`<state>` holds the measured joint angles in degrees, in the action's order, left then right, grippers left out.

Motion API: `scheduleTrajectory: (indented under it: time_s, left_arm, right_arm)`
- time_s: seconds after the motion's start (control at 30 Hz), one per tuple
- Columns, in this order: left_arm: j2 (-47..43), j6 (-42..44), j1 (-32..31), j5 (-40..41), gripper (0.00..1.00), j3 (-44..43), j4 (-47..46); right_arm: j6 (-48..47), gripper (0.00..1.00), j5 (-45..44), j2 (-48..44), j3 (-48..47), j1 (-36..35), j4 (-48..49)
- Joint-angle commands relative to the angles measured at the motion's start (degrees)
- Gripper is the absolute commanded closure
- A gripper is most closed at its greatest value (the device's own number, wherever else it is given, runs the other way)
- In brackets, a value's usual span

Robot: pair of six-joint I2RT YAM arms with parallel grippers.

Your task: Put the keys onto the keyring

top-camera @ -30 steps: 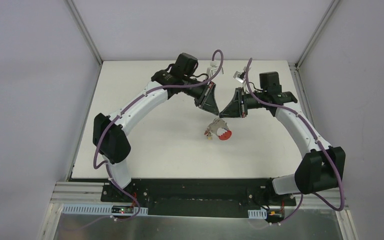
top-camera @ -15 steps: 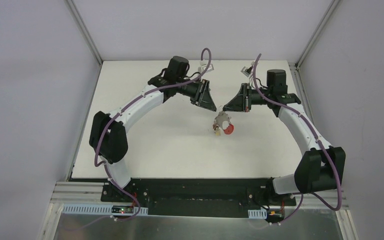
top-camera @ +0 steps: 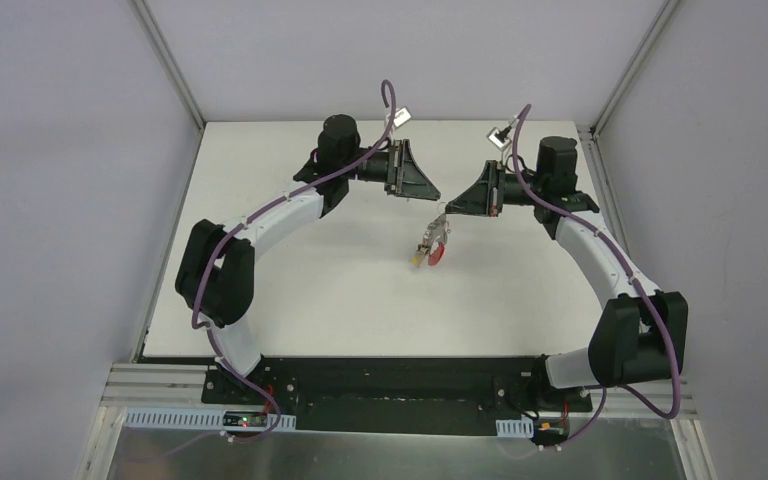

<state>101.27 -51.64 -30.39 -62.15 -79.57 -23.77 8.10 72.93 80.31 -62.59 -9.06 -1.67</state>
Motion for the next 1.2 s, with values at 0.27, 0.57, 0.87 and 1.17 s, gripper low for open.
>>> scheduleTrajectory:
  time_s: [0.27, 0.57, 0.87, 1.17]
  left_arm:
    - [-1.69, -2.76, -0.86, -0.65, 0.67, 2.39, -5.87]
    - [-1.78, -1.06, -2.17, -0.51, 0.72, 2.80, -3.75]
    - [-1.15, -1.66, -2.65, -0.49, 0.88, 1.85, -3.83]
    - [0.47, -1.93, -3.16, -0.34, 0.91, -0.06, -3.26]
  right_arm:
    - [14.42, 1.00, 1.51, -0.43, 4.20, 1.15, 18.19]
    - [20.87, 1.00, 0.67, -0.55, 6.91, 2.27, 26.30]
    - [23.39, 1.00, 0.47, -0.68, 8.62, 2.46, 30.14]
    - [25.56, 1.00, 1.61, -1.11, 9.88, 2.16, 33.94]
